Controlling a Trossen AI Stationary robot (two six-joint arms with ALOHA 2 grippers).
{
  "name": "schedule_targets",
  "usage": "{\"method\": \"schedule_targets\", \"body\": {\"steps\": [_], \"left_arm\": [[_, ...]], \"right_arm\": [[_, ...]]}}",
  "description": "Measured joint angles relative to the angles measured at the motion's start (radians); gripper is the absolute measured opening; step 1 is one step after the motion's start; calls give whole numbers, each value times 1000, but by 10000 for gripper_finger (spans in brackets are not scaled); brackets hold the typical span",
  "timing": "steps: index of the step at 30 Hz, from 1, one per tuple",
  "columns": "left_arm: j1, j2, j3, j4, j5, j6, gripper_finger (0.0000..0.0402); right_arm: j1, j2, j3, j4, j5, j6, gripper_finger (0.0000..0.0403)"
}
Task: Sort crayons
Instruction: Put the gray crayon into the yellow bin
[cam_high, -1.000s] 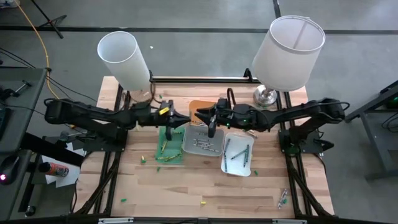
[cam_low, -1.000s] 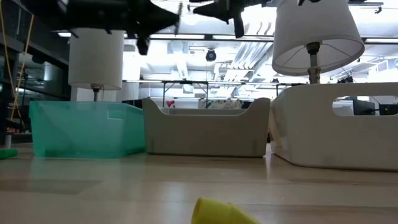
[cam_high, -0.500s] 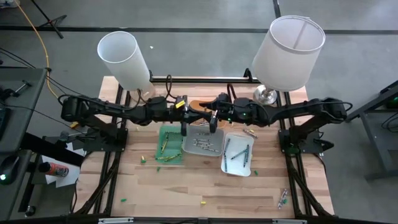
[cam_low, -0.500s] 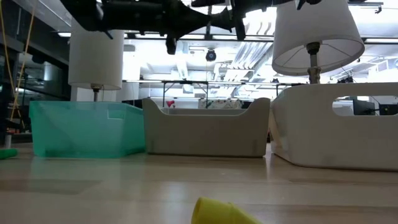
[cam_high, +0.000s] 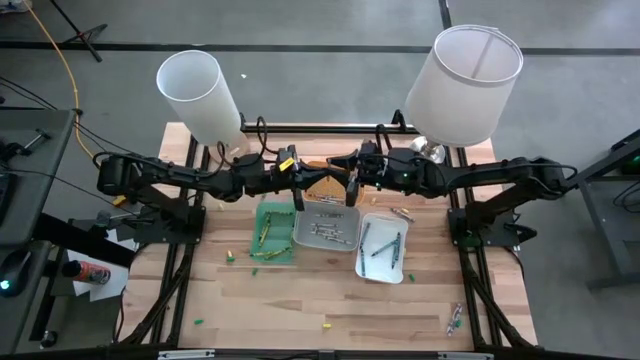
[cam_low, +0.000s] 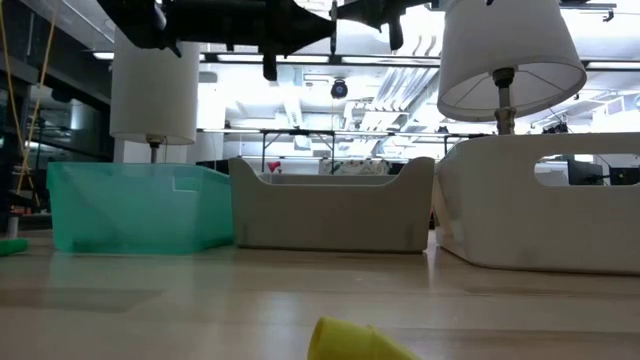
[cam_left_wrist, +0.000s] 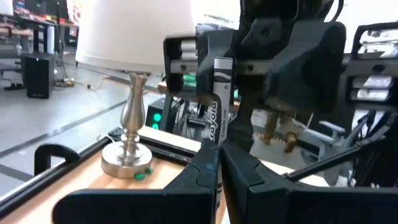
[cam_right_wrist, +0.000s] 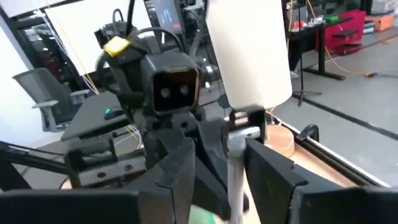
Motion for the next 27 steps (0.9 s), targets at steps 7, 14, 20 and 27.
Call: {"method": "schedule_targets", "body": {"steps": [7,14,20,27], "left_arm": [[0,0,0,27,0,3,0],[0,0,0,40,-15,18,0],[-1,0,0,40,-51,20,0],[3,-15,0,-54,-50,16,29]], "right_arm": [[-23,1,0,0,2,4,124],[-25,1,0,4,5,9,106],[-26,1,0,3,8,9,17],[-28,0,-3,-10,8,-6,7]]}}
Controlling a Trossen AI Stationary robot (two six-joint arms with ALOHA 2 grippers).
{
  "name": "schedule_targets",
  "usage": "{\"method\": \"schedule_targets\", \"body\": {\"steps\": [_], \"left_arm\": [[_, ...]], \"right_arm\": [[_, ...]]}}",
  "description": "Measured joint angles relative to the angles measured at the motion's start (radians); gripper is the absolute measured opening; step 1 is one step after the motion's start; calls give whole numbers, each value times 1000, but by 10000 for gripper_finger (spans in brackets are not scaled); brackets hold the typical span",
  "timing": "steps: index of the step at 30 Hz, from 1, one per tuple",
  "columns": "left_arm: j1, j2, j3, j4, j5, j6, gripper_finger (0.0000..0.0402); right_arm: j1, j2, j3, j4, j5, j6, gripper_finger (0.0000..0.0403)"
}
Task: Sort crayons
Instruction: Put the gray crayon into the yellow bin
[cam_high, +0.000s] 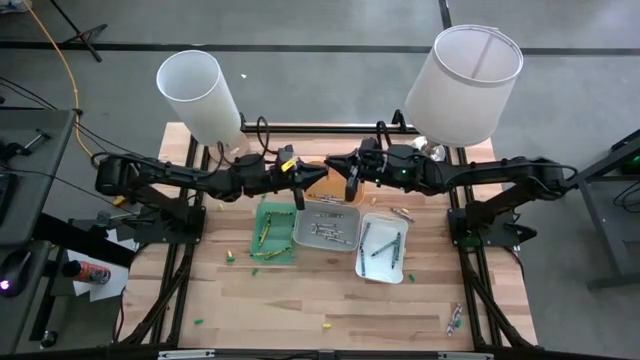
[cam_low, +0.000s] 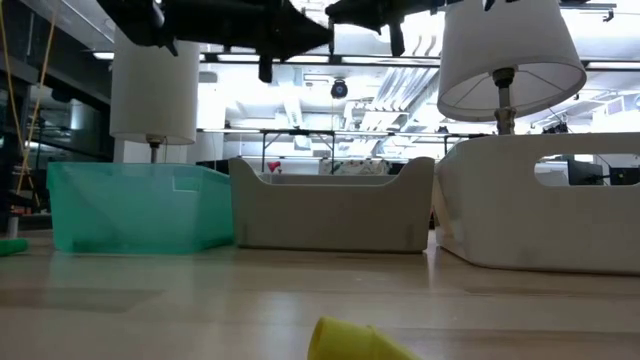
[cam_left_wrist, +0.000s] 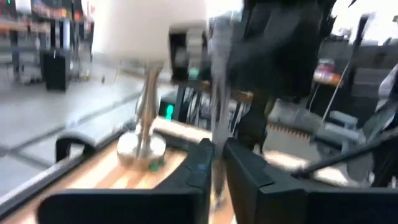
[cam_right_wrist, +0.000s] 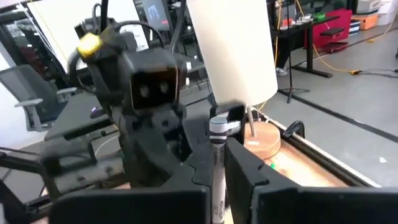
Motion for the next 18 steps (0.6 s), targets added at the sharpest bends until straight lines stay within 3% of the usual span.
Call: {"method": "schedule_targets", "body": {"steps": [6,13,18], "left_arm": [[13,-82,-2,-198,-7,14,103],[13,-257,-4,-589,-1,36,155],[-41,-404,-145,-534,-12,-33,158]], "right_arm": [[-26,-67,1,-75,10,-28,4],[-36,-109,3,-271,24,-31,2],[-4,-1,3,-404,25,13,1]]}}
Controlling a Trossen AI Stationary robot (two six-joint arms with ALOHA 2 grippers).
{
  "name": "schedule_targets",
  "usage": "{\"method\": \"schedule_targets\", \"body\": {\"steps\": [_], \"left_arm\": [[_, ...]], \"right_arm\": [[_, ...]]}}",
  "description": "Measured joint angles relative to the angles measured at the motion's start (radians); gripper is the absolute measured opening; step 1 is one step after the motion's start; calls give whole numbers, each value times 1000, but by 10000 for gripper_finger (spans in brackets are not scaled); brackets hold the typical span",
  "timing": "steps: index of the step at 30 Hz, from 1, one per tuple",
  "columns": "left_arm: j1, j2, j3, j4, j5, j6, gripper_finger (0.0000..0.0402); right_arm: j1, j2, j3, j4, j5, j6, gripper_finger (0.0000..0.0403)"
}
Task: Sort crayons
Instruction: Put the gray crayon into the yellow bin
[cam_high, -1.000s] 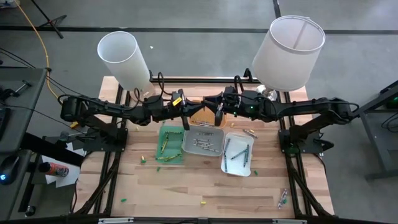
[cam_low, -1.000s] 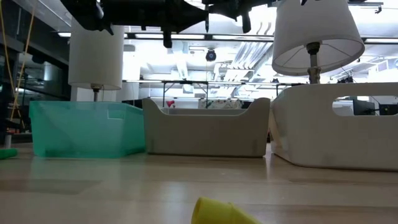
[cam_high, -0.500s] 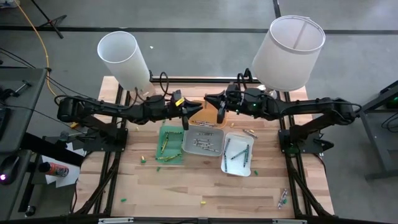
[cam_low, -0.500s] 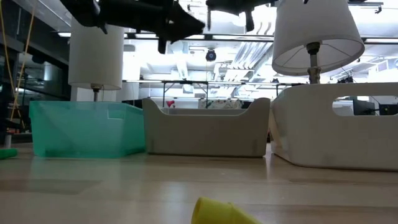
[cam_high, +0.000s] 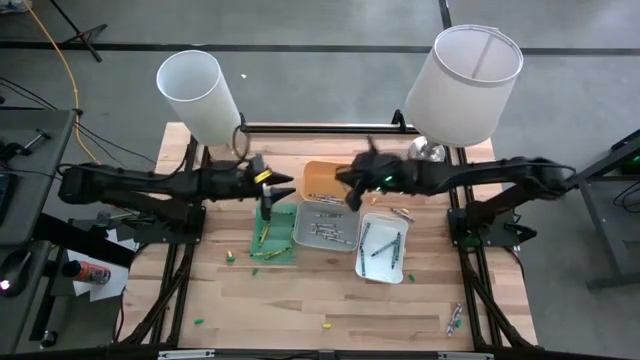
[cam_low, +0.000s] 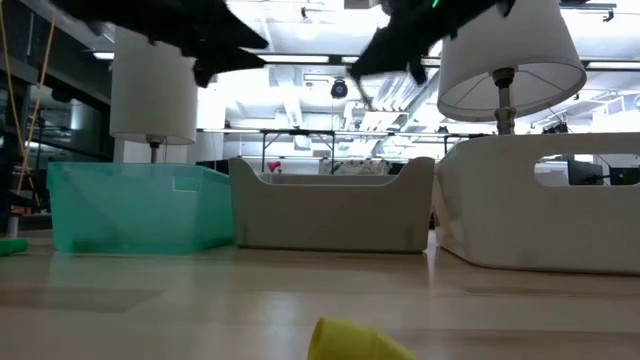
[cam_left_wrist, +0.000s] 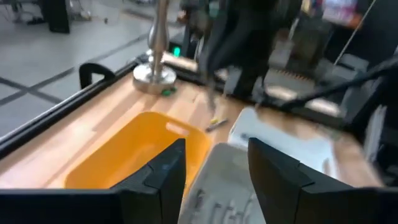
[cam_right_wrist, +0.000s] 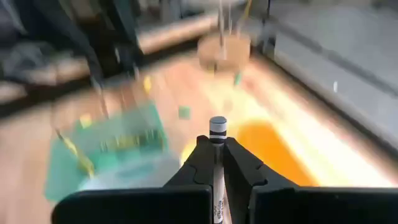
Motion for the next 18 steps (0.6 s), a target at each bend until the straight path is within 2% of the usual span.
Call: {"method": "schedule_targets", "body": {"steps": [4,7,12,18], "left_arm": [[-53,-108,-140,145,-71,-71,151],[-81,-170,-200,206,-116,-95,147],[-104,-226,-214,219,-163,-96,145],[-108,-252,-214,234,-173,-66,145]], "right_arm": [[17,155,5,11,-4,-7,1],[-7,280,60,-18,-2,-35,1],[-70,452,223,-198,10,-89,1],[-92,539,365,-398,-1,-227,1]]}}
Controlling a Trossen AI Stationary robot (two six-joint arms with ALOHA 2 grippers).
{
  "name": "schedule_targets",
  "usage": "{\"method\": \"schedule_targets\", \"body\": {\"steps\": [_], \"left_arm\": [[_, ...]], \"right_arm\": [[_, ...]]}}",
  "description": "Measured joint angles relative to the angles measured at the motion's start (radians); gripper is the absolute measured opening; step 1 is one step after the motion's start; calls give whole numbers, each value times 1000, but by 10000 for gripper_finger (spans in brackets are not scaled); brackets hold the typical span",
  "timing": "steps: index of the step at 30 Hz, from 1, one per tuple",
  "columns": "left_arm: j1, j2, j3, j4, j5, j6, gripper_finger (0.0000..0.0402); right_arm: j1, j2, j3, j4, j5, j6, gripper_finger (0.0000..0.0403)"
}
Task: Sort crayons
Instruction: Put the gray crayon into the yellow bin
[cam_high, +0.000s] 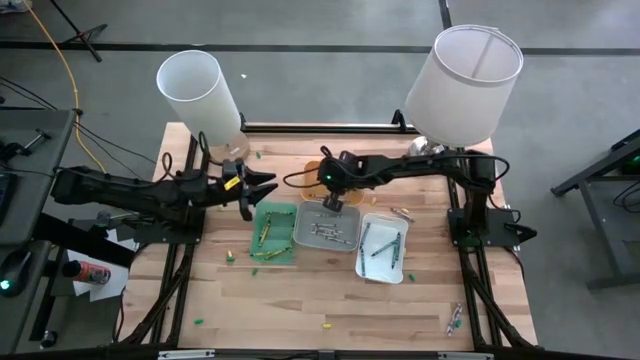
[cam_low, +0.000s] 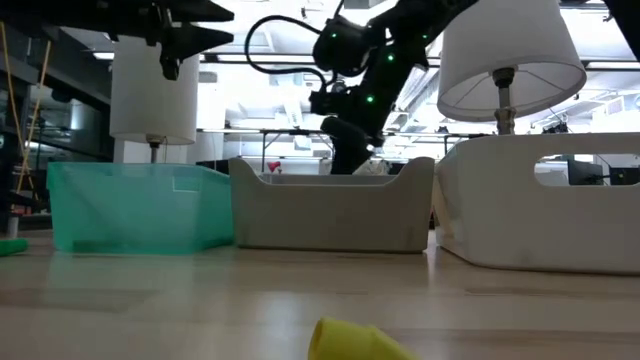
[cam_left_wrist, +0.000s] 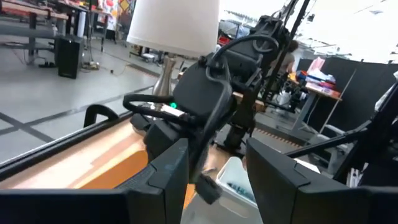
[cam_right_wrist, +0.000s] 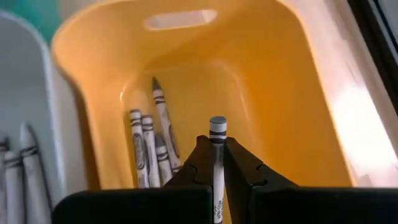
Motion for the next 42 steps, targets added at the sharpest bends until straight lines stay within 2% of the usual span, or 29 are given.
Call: {"method": "schedule_targets", "body": {"steps": [5,9,18,22,26,29,32,37,42], "left_arm": [[0,-3,0,-2,0,15,145],[0,-3,0,-1,0,24,145],[0,-11,0,-5,0,32,145],[0,-24,0,-1,1,41,145],[1,-40,1,-3,-1,42,145],[1,-45,1,-2,-2,41,145],[1,-44,1,-3,-2,41,145],[1,-44,1,-2,-2,29,145],[1,-44,1,-2,-4,22,145]], "right_arm": [[1,7,7,-44,-9,-34,3],[1,8,-6,-40,-6,44,25],[0,-7,-6,-21,1,139,151],[1,-60,-6,-59,-57,171,186],[33,-166,-9,-152,-97,223,191],[88,-271,-50,-210,-65,243,192],[143,-399,-153,-225,-26,336,193],[220,-656,-405,-241,1,666,193],[251,-874,-627,-264,-25,1055,193]]}}
